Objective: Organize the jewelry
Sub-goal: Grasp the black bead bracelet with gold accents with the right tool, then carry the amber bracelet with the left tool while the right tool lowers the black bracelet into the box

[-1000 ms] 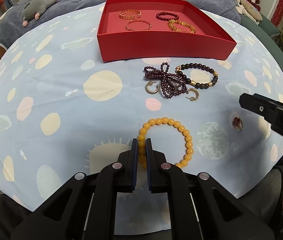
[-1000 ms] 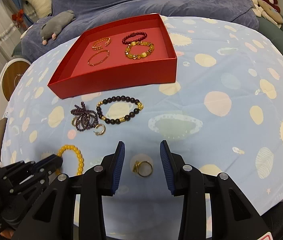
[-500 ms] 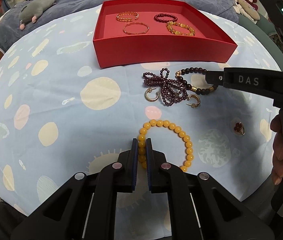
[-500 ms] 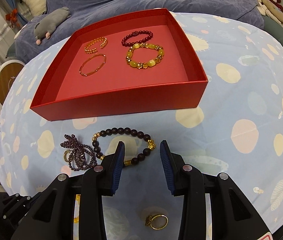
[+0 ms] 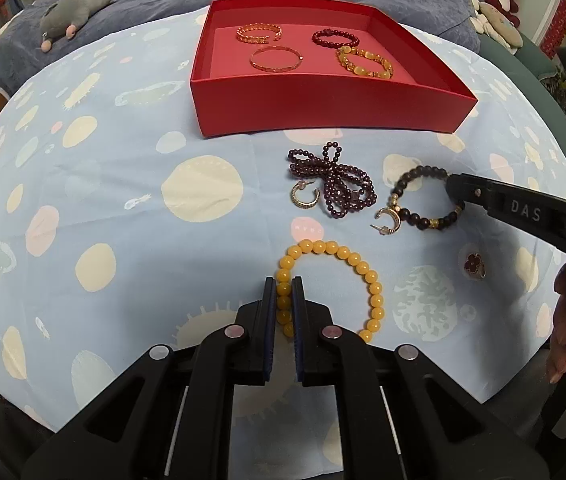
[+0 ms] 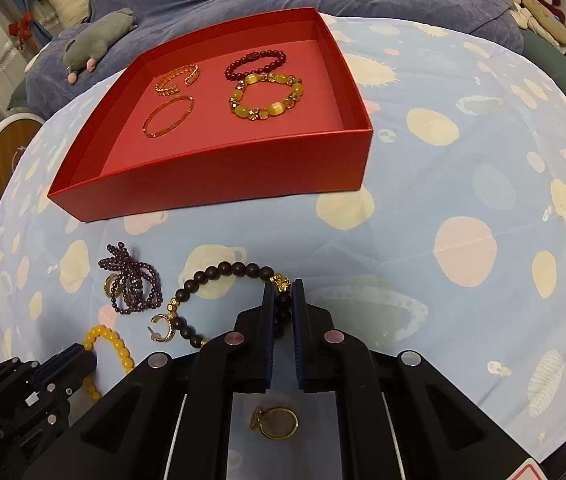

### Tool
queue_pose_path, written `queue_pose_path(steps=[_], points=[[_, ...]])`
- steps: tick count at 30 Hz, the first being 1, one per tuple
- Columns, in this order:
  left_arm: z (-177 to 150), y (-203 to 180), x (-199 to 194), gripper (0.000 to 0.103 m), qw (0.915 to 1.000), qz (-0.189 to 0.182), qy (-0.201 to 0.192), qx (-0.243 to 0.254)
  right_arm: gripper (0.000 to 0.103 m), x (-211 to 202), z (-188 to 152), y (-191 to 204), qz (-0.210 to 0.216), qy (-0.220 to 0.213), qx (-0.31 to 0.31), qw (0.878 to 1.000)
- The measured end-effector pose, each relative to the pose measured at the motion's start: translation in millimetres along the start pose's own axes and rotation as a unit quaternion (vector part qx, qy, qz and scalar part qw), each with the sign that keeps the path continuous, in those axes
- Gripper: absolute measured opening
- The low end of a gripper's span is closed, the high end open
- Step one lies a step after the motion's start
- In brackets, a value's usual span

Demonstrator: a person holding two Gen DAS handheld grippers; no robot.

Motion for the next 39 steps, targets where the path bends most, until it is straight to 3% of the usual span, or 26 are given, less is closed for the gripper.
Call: queue_pose_path(steps=[9,21,32,39], points=[[7.7,4.6,-20.7,0.007,0.9995,-0.019,-0.017,-0.021,0.008,-47.4,-3.7,-2.4,0.025,-0.037,0.012,0.999],[35.3,-5.8,-62.7,0.007,0.9977,-0.044,-0.05,-0.007,0.008,-95.2,12.2,14.4,0.055,-0.079,-0.005,0.995],[123.6,-12.3,-79.8,0.007,0.9908,-0.095,-0.096,-0.011,0.008,-90.4,86.8,37.3,0.082,-0.101,-0.028,0.991],[171.6,-9.2,-47.0,0.007,0.9845,-0.147,-0.086,-0.043,0.008,-47.8,117.9,44.0,0.114,-0.078,-0.008,0.99]])
Point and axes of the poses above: each gripper's, at about its wrist camera, not at the fingertips, and x roughly the way its jaws point, y to its left, z to its top, the point moved 1 cm from there along x, roughly the way its jaws point, and after that the axes turned 3 degrees about z, right-handed, at the moved point
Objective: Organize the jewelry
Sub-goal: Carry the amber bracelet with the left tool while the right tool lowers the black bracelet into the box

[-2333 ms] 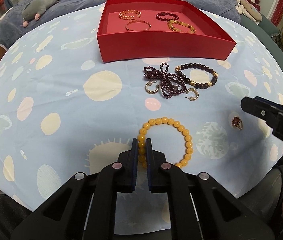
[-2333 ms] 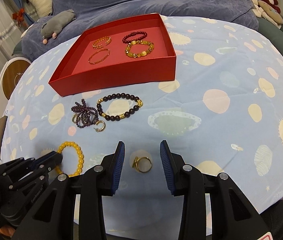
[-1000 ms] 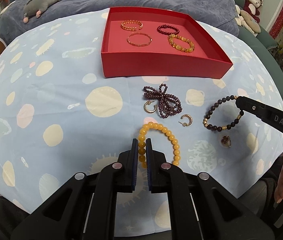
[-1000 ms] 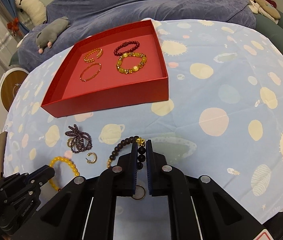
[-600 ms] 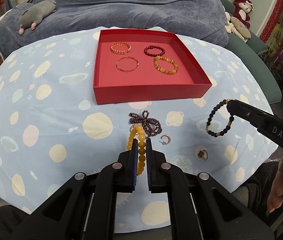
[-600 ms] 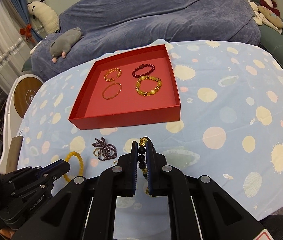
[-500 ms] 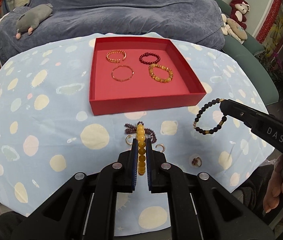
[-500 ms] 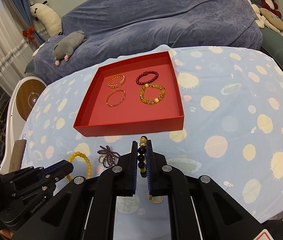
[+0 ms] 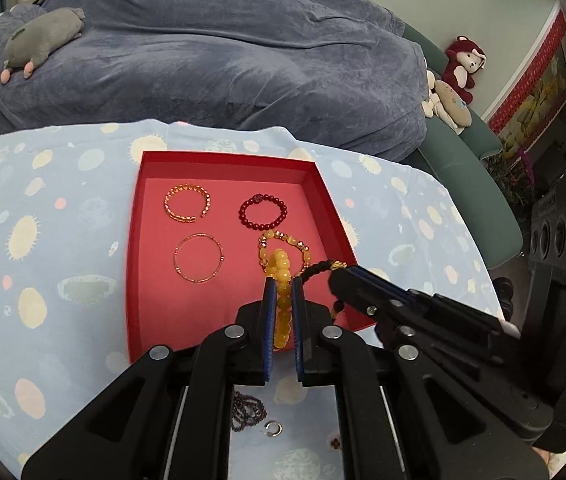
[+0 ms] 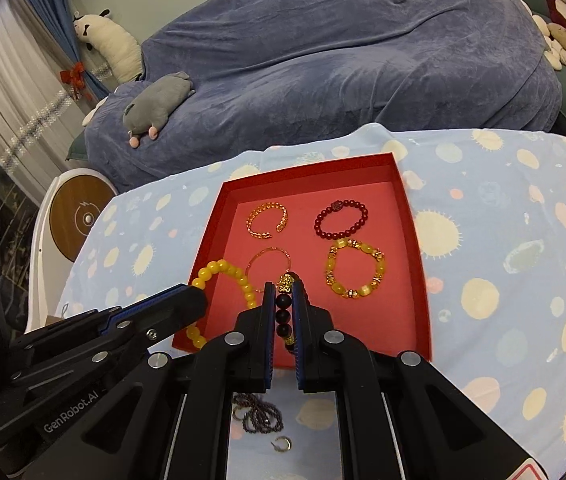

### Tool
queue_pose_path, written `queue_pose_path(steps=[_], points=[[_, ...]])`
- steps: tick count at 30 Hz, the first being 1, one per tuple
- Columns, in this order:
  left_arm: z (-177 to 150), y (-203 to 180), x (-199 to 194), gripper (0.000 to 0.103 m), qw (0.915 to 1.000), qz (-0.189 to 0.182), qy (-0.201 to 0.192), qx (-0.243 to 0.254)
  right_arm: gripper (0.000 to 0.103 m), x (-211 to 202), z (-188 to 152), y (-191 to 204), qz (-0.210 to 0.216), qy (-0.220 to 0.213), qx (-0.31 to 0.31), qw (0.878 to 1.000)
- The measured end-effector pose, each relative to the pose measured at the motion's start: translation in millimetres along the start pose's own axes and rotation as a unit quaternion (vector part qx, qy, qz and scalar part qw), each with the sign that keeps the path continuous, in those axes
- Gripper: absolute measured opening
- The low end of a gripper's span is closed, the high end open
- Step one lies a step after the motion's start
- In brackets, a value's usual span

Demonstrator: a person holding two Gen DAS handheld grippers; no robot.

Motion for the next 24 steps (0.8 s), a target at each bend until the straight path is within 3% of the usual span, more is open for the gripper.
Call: queue_pose_path(steps=[3,8,15,20,21,22,24], points=[[-0.6,12.3,30.1,0.007,0.9996,0.004,0.025,-0.012,0.008,25.6,-4.5,-11.2,-0.003,0.023,0.017,1.0],[-17.3,30.3,67.3,0.007,0.9963,0.062,0.06,0.003,0.008,52.5,-20.5,-29.5,-0.04,0.054,0.01,0.998],[-32.2,44.7,78.4,0.008,0.9868,0.144,0.059,0.045,0.008,65.3,-29.1,-51.1,-0.075,0.067,0.016,0.995],[-35.8,55.8,82.0,0.008,0.9836,0.165,0.06,0.04,0.008,68.3,-29.6,-44.5,-0.1,0.067,-0.022,0.992],[-36.5,58.3,80.6,0.01,0.9832,0.17,0.058,0.03,0.013,67.6,-29.0,-42.3,-0.105,0.063,-0.028,0.992],[-36.2,59.8,78.7,0.021,0.9826,0.177,0.054,0.021,0.015,66.5,-28.4,-40.0,-0.111,0.058,-0.034,0.992],[-35.8,58.1,73.2,0.032,0.9836,0.175,0.039,0.016,0.028,63.2,-26.7,-36.1,-0.114,0.049,-0.037,0.992]])
Point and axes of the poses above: each gripper's, at about its wrist camera, not at the fingertips, and x roughly the way its jaws point, y to its left, z to its top, the point moved 1 cm from there along x, roughly the way its jaws point, and after that the axes turned 3 degrees about z, right-handed, at the moved point
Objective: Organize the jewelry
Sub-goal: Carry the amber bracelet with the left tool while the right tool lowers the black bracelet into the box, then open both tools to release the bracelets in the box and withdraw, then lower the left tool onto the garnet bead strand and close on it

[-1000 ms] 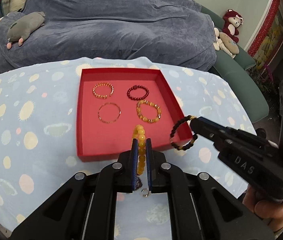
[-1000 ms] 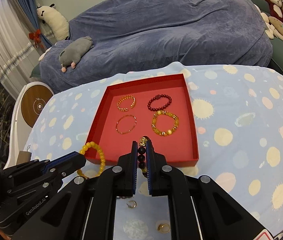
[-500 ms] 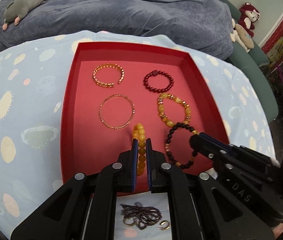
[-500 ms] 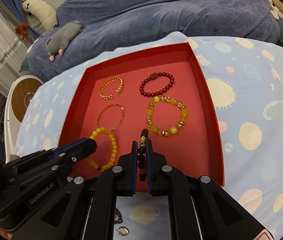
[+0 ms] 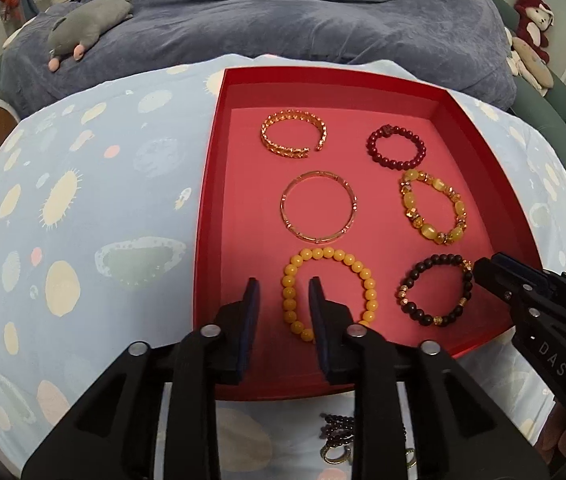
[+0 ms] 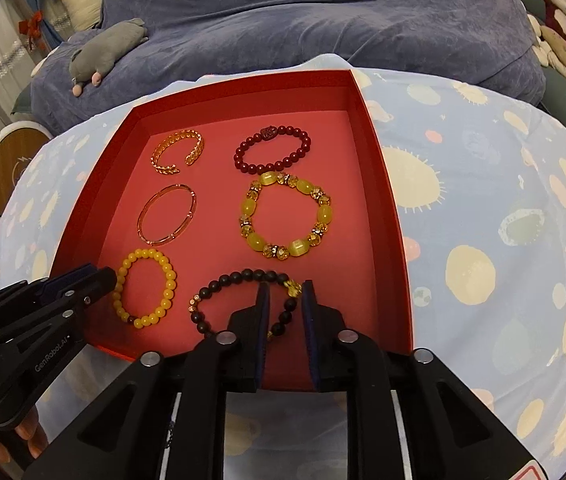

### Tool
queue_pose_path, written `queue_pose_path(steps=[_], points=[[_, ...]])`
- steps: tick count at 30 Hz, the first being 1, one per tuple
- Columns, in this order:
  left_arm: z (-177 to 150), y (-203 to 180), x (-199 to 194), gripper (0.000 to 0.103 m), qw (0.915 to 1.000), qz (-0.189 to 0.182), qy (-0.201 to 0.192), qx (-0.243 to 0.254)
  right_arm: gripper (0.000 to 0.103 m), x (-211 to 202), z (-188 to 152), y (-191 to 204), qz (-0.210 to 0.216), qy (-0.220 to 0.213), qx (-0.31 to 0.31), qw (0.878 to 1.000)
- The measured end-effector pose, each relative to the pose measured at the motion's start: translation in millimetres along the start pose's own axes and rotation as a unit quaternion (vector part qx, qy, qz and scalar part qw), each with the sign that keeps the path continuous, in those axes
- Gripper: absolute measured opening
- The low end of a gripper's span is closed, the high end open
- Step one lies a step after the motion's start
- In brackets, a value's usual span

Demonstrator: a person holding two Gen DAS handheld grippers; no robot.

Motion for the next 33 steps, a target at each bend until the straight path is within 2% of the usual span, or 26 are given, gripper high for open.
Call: queue_pose_path(steps=[1,4,16,24,33], points=[[-0.3,-1.1,-2.7,0.036,1.0,0.005,-0.005,0.004,0.029,-2.6,0.5,-0.1,0.001,-0.005,0.001,1.0],[-1.5,-4.8,-7.4,0.036,0.9998,0.008,-0.009,0.017,0.032,-9.5,0.0,1.2,0.003,-0.011,0.001,1.0],[-14.3,-4.0,-38.5,0.036,0.9997,0.006,-0.024,0.009,0.032,-46.1,-21.9,2.2,0.012,-0.025,0.009,1.0],[-42.3,-5.2,-62.3,0.036,0.9996,0.003,-0.027,0.01,0.032,-65.3,-59.8,-3.6,0.005,-0.016,0.016,1.0],[-89.0,-3.2,-70.0,0.036,1.0,-0.004,-0.005,0.003,0.032,-75.3,-110.0,-5.8,0.004,0.006,0.021,1.0]])
Point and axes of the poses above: each gripper's, at about its wrist camera, not at the fingertips, and x roughly the way its jaws point, y to its left, z to its top, the point moved 1 cm from there along x, roughly the way its jaws point, and after that the axes turned 3 degrees about z, right-handed, at the moved point
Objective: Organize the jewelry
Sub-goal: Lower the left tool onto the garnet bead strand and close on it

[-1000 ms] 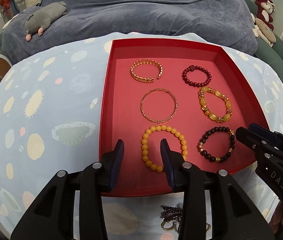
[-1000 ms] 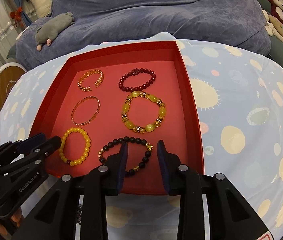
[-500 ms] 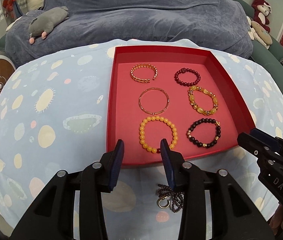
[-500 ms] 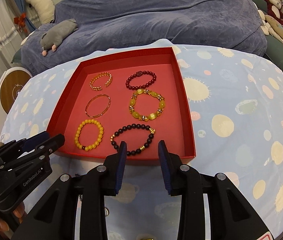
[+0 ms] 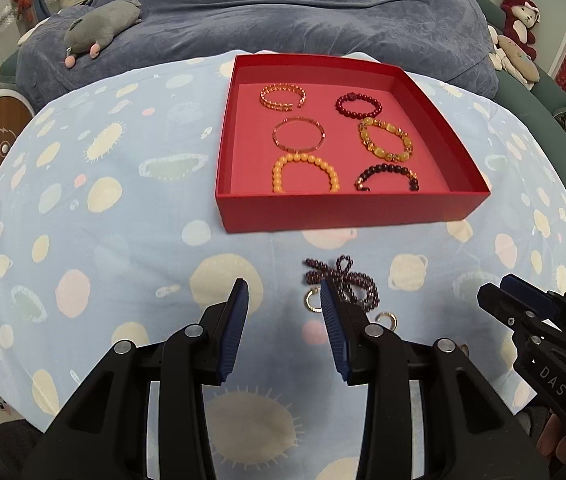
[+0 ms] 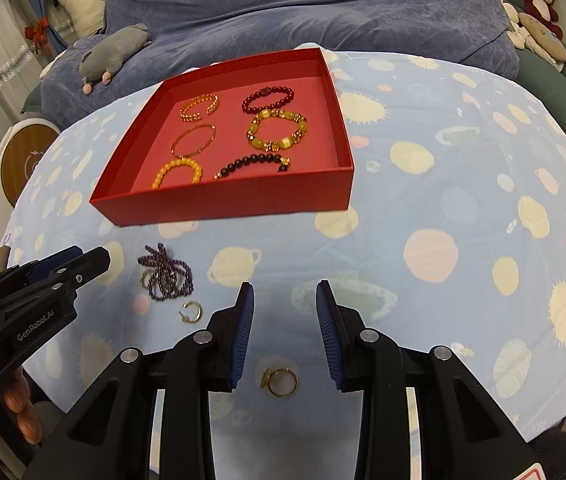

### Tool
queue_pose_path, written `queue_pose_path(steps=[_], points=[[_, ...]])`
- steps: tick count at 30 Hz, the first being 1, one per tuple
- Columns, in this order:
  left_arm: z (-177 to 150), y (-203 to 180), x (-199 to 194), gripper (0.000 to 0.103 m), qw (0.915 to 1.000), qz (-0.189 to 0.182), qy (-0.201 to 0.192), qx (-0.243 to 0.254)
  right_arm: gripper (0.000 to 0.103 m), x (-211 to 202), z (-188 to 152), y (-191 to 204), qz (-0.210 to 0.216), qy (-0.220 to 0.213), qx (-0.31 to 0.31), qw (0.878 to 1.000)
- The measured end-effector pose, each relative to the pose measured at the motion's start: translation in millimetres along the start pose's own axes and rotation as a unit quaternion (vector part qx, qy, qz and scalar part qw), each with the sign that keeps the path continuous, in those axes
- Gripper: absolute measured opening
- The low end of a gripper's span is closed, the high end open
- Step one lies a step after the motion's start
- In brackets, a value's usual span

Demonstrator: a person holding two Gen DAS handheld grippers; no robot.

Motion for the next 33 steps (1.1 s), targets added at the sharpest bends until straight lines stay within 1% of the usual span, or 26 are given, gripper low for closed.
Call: queue_pose_path(steps=[7,10,15,19,21,26,27,30,33], points=[[-29.9,2.6,-0.9,0.036,0.9998,0.0,0.019,-0.006,0.032,-1.7,-24.7,4.0,0.005,0.012,-0.003,1.0],[-36.4,2.7,-2.2,0.036,0.9996,-0.009,0.024,-0.011,0.032,-1.6,-31.1,3.8,0.005,0.015,-0.003,1.0],[-33.4,-3.4,-1.2,0.036,0.9991,-0.028,0.024,-0.022,0.032,-2.0,-36.8,0.1,0.003,0.018,0.0,1.0],[-25.7,-12.4,6.5,0.035,0.9987,-0.042,0.022,-0.019,0.032,-2.3,-37.1,-4.0,0.003,0.018,0.006,1.0],[-22.3,-16.5,12.3,0.035,0.9982,-0.05,0.027,-0.019,0.032,-2.2,-36.0,-6.0,0.004,0.018,0.009,1.0],[-15.0,-21.9,27.6,0.029,0.9964,-0.066,0.043,-0.032,0.032,0.9,-33.1,-9.9,0.007,0.019,0.014,1.0],[-13.8,-23.0,29.7,0.026,0.9962,-0.068,0.044,-0.033,0.032,1.6,-32.7,-10.5,0.007,0.02,0.015,1.0],[-10.7,-26.5,34.8,0.02,0.9963,-0.067,0.047,-0.027,0.032,4.3,-30.9,-12.4,0.009,0.022,0.017,1.0],[-8.6,-29.8,37.9,0.016,0.9961,-0.069,0.05,-0.023,0.032,6.6,-30.1,-13.9,0.009,0.024,0.019,0.999]])
Point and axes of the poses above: each gripper's, at about its wrist camera, not at the fingertips, and x roughly the way its jaws point, y to its left, z to its top, the point moved 1 cm from there along x, roughly the way its jaws point, and after that the axes turned 3 degrees about z, right-handed, at the moved point
